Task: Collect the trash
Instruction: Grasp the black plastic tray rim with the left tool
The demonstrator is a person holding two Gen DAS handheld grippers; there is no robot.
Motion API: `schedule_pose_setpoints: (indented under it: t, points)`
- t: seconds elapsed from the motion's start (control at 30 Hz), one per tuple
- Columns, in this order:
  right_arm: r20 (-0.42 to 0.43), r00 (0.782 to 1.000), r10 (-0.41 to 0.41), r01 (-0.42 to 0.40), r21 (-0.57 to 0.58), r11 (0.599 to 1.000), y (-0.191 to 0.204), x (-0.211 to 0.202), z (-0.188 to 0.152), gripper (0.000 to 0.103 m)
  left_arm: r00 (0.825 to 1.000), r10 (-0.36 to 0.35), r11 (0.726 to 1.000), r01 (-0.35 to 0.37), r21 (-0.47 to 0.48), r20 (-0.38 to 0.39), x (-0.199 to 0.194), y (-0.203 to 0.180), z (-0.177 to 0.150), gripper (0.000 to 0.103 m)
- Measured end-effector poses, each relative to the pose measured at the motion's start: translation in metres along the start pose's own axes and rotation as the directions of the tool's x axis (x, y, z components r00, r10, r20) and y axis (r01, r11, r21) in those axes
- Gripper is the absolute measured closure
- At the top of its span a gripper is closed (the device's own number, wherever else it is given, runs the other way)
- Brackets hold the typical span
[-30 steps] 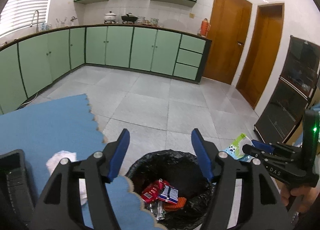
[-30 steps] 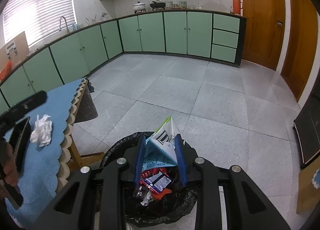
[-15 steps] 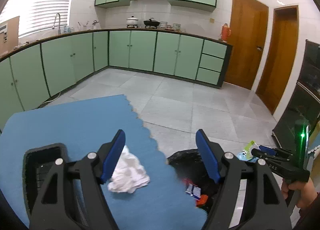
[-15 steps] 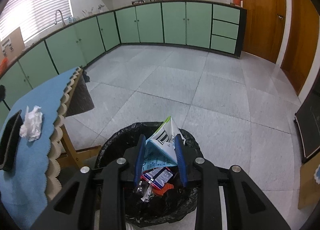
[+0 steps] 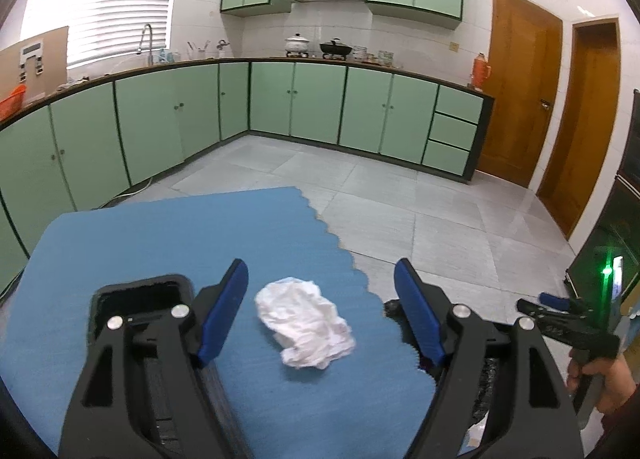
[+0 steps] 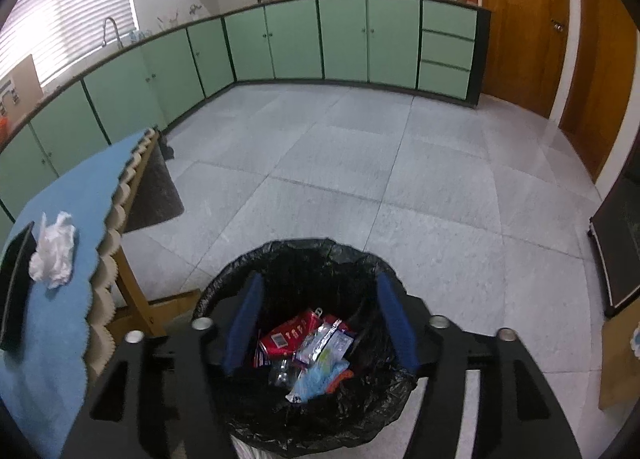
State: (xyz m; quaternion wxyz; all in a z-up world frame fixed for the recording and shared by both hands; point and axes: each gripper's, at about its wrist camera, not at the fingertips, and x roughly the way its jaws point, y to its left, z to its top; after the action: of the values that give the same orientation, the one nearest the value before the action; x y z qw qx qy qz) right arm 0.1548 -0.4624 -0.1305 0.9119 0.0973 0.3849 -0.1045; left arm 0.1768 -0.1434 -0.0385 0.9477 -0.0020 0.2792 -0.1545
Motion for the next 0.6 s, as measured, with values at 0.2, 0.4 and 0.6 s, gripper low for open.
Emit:
schedule_pose_setpoints:
  t: [0.2,0.4,0.6]
  points:
    - [0.091,0.996,-0.012,0.011,0.006,1.0,0.015,-0.042,0.008,0.006,0.999,0.046,0.999,-0.046,-0.005,0.016,-0.023,0.026,-0.003,0.023]
    - [0.165,0.985,0.042,-0.043,0.0,0.999,0.045,-0.074,0.013,0.006,0.996,0.084,0.996,-0.084,-0.013,0.023,-0.048,0.053,-0.013,0.019]
    - [0.195,0.975,0.107,-0.105,-0.024,0.994,0.088,-0.09,0.01,0.006,0.992,0.123,0.992,-0.123,-0.024,-0.006,-0.064,0.083,-0.035,0.018]
